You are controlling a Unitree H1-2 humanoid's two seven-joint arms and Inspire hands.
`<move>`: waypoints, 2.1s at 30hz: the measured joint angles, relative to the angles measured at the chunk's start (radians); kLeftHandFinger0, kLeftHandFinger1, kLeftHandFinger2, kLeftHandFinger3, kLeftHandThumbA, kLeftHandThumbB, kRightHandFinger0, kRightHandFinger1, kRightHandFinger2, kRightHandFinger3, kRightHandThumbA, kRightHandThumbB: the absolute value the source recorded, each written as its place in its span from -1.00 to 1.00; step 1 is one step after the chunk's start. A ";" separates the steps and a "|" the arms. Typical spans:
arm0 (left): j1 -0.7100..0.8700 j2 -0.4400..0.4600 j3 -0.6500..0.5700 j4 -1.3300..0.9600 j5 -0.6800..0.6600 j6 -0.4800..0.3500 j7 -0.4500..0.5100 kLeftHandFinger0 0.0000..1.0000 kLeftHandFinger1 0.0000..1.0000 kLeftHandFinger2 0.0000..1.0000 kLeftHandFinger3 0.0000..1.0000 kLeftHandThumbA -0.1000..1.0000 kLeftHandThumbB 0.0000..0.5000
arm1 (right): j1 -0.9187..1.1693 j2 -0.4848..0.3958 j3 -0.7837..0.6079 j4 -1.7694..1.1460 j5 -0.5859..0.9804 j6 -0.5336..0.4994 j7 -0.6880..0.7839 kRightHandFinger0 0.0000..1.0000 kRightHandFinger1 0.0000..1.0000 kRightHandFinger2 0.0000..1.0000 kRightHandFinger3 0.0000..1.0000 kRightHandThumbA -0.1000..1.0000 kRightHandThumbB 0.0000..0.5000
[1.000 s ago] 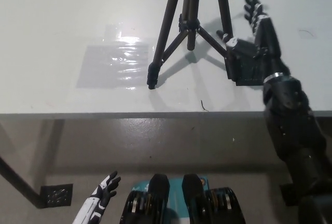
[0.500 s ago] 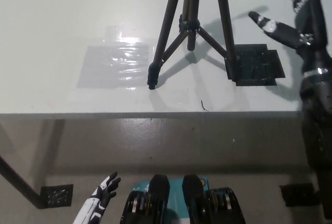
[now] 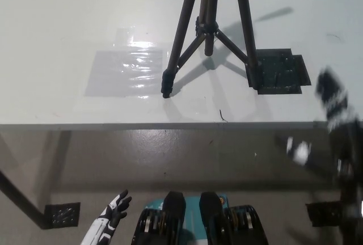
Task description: A tripod lies near the right hand side of the table and the robot grab a leg of the tripod using its right hand and put it up right.
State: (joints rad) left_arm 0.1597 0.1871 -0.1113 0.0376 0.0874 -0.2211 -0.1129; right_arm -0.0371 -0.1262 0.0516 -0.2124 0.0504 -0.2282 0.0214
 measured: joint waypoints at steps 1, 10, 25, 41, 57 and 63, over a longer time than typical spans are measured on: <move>0.000 0.000 0.000 0.001 -0.001 -0.003 0.000 1.00 1.00 1.00 1.00 1.00 0.53 | 0.055 0.004 0.020 -0.030 -0.002 -0.009 0.002 1.00 1.00 1.00 1.00 1.00 0.84; 0.002 0.000 0.003 0.014 -0.017 -0.052 -0.001 1.00 1.00 1.00 1.00 1.00 0.54 | 0.255 0.067 0.109 0.103 -0.032 -0.138 0.012 1.00 1.00 1.00 1.00 1.00 0.79; -0.004 0.002 0.008 0.013 -0.021 -0.077 0.000 1.00 1.00 1.00 1.00 1.00 0.51 | 0.146 0.086 0.073 0.345 -0.016 -0.178 0.036 1.00 1.00 1.00 1.00 1.00 0.75; -0.012 0.002 0.012 0.010 -0.019 -0.077 0.000 1.00 1.00 1.00 1.00 1.00 0.51 | 0.129 0.094 0.062 0.355 0.004 -0.188 0.044 1.00 1.00 1.00 1.00 1.00 0.78; -0.014 0.002 0.019 0.010 -0.004 -0.073 0.001 1.00 1.00 1.00 1.00 1.00 0.49 | 0.116 0.089 0.061 0.374 -0.003 -0.189 0.044 1.00 1.00 1.00 1.00 1.00 0.77; -0.013 0.002 0.019 0.008 -0.003 -0.069 0.000 1.00 1.00 1.00 1.00 1.00 0.51 | 0.114 0.089 0.061 0.380 -0.004 -0.190 0.044 1.00 1.00 1.00 1.00 1.00 0.67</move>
State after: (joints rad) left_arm 0.1466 0.1894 -0.0924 0.0461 0.0843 -0.2897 -0.1126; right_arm 0.0768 -0.0375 0.1123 0.1674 0.0460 -0.4184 0.0655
